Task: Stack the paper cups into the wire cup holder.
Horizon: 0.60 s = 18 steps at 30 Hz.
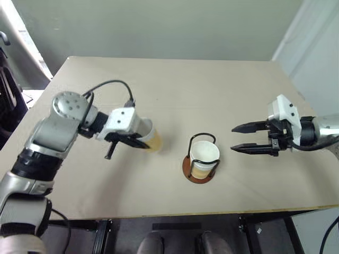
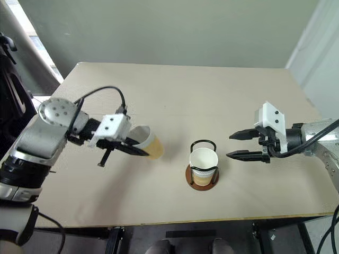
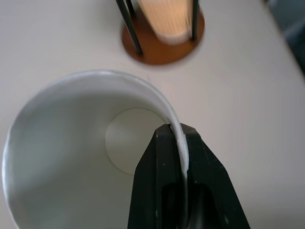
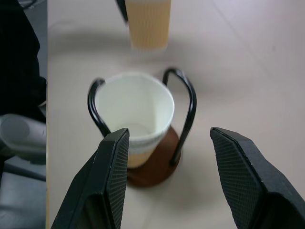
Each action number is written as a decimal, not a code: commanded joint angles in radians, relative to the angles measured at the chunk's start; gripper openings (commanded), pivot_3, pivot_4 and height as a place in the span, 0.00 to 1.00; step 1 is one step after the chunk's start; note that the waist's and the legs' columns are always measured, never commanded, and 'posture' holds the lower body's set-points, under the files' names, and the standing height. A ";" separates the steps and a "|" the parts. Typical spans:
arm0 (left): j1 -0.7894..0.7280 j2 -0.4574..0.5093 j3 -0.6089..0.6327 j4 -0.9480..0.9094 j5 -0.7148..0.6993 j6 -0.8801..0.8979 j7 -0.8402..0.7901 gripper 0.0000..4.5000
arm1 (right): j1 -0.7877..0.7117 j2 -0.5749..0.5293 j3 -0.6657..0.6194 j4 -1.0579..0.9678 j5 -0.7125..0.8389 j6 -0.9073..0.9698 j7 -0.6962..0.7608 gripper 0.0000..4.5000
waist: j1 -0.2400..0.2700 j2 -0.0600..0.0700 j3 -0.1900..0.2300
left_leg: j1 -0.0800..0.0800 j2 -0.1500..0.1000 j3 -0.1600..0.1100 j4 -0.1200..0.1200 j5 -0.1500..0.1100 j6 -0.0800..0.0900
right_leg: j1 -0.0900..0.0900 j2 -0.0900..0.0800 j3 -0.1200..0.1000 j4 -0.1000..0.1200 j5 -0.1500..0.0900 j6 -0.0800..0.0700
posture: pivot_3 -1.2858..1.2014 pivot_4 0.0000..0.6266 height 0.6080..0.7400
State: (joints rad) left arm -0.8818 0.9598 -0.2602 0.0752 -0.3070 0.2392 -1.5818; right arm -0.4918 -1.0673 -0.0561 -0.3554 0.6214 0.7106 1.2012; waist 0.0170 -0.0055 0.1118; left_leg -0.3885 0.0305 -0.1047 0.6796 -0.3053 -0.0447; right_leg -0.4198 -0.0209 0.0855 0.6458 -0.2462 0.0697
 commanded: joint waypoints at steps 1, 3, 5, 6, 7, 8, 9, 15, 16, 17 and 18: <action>-0.092 0.004 -0.016 0.006 -0.083 0.035 -0.033 0.02 | 0.013 -0.030 -0.053 0.000 -0.002 -0.012 0.008 0.60 | 0.001 0.000 0.000 | 0.000 0.000 0.000 0.000 0.000 0.000 | 0.000 0.000 0.000 0.000 0.000 0.000 | 0.52 0.24 1.00; -0.156 -0.017 -0.030 0.038 -0.098 0.041 -0.033 0.02 | 0.027 -0.041 -0.058 0.008 -0.006 -0.012 0.008 0.60 | 0.001 0.000 0.000 | 0.000 0.000 0.001 0.000 0.000 0.000 | 0.000 0.000 0.001 0.000 0.000 0.001 | 0.52 0.24 1.00; -0.234 -0.054 -0.043 0.091 -0.103 0.041 -0.033 0.02 | 0.042 -0.051 -0.061 0.012 -0.005 -0.011 0.013 0.60 | 0.004 0.000 0.000 | 0.000 0.000 0.000 0.001 0.000 0.000 | 0.000 0.000 0.000 0.000 0.000 0.001 | 0.52 0.24 1.00; -0.270 -0.071 -0.052 0.119 -0.104 0.036 -0.033 0.02 | 0.048 -0.056 -0.063 0.015 -0.003 -0.009 0.016 0.60 | 0.006 0.000 0.000 | 0.000 0.000 0.000 0.001 0.000 0.000 | 0.001 0.000 0.000 0.000 0.000 0.001 | 0.52 0.24 1.00; -0.305 -0.092 -0.059 0.146 -0.107 0.030 -0.033 0.02 | 0.057 -0.063 -0.066 0.019 -0.006 -0.013 0.018 0.60 | 0.007 0.000 0.000 | 0.000 0.000 0.000 0.001 0.000 0.000 | 0.001 0.000 0.000 0.000 0.001 0.001 | 0.52 0.24 1.00; -0.333 -0.110 -0.067 0.168 -0.113 0.026 -0.033 0.02 | 0.065 -0.069 -0.067 0.023 -0.010 -0.019 0.021 0.60 | 0.008 0.000 0.000 | 0.000 0.000 0.000 0.002 0.000 0.000 | 0.001 0.000 0.000 -0.001 0.001 0.001 | 0.52 0.24 1.00; -0.357 -0.130 -0.073 0.183 -0.123 0.026 -0.033 0.02 | 0.074 -0.074 -0.071 0.027 -0.013 -0.025 0.023 0.60 | 0.008 0.000 0.000 | 0.000 0.000 0.001 0.002 0.000 0.000 | 0.001 -0.001 0.001 -0.001 0.001 0.002 | 0.52 0.24 1.00; -0.420 -0.214 -0.127 0.177 -0.234 0.079 -0.033 0.02 | 0.086 -0.071 -0.085 0.018 0.003 -0.018 0.022 0.60 | 0.008 0.000 0.000 | -0.001 0.000 0.001 0.002 0.000 0.001 | 0.001 0.000 0.001 -0.001 0.001 0.003 | 0.52 0.24 1.00; -0.424 -0.219 -0.140 0.171 -0.248 0.082 -0.033 0.02 | 0.086 -0.068 -0.086 0.014 0.006 -0.016 0.021 0.60 | 0.008 0.000 0.000 | -0.001 0.000 0.001 0.002 0.000 0.001 | 0.001 0.000 0.001 -0.001 0.002 0.003 | 0.52 0.24 1.00; -0.428 -0.222 -0.157 0.165 -0.260 0.079 -0.033 0.02 | 0.087 -0.067 -0.087 0.011 0.005 -0.017 0.019 0.60 | 0.008 0.000 0.000 | -0.001 0.000 0.001 0.002 0.000 0.001 | 0.001 0.000 0.001 -0.001 0.002 0.003 | 0.52 0.24 1.00; -0.432 -0.222 -0.173 0.162 -0.271 0.074 -0.033 0.02 | 0.089 -0.066 -0.086 0.010 0.003 -0.019 0.017 0.60 | 0.008 0.000 0.000 | -0.001 0.000 0.001 0.002 0.000 0.001 | 0.001 0.000 0.001 -0.001 0.002 0.004 | 0.52 0.24 1.00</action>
State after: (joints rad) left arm -1.2761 0.7319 -0.4301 0.2721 -0.5446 0.3133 -1.5837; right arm -0.4016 -1.1237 -0.0968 -0.3229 0.6145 0.6992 1.2202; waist 0.0251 -0.0056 0.1119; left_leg -0.3893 0.0302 -0.1032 0.6819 -0.3057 -0.0439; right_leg -0.4185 -0.0207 0.0865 0.6444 -0.2442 0.0738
